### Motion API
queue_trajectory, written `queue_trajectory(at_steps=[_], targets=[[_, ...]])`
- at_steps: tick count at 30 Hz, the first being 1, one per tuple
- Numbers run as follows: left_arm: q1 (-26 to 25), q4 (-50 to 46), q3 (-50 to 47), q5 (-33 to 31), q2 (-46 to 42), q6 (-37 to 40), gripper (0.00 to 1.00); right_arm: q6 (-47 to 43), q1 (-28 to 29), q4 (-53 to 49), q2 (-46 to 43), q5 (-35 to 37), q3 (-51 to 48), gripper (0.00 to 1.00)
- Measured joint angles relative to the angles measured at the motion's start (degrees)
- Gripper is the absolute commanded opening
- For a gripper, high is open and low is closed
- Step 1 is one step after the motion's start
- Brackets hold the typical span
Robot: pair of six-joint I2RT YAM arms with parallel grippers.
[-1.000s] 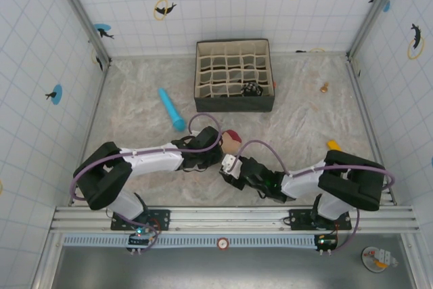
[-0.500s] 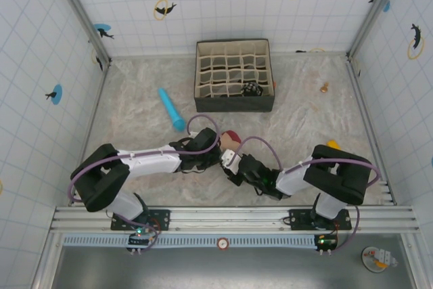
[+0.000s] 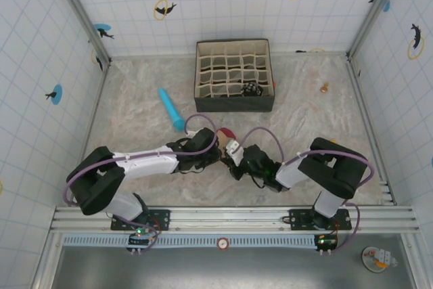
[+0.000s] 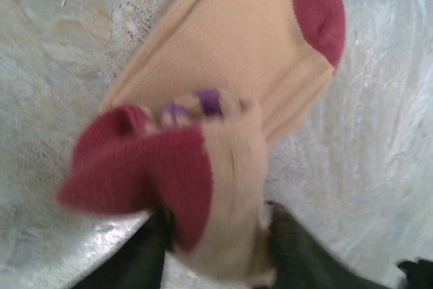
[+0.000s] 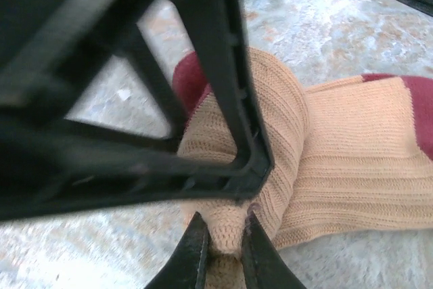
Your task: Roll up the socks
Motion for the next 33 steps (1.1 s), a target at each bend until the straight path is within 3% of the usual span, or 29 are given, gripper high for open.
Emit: queue_trajectory(at_steps=[4,11,21,27,33], targets=[[-0.1,-1.2,0.0,0.5,-2.2,0.3,0.61,2.8,-3.1,-0.2,2.1,-3.6,2.4,0.00],[1.0,-5.0,0.0,-0.3,-6.8,1.6,0.62,9.5,-8.5,-2.8,6.1,-13.0,8.2,0.00],[9.8,-7.1,-6.5,-1.3,-15.3,1.7,0.60,24.9,-15.3,-7.1,10.0,-26.1,13.4,0.00],[13.2,-6.0,-6.6,-0.1,-15.8,3.2,0.58,33.6,-16.5,-10.0,10.4,-28.5,15.0,0.00],[13.7,1.2,-6.6,4.1,-10.3,3.7,0.56,39.8,-17.0,-10.4,11.2,-29.6,15.4,0.00]])
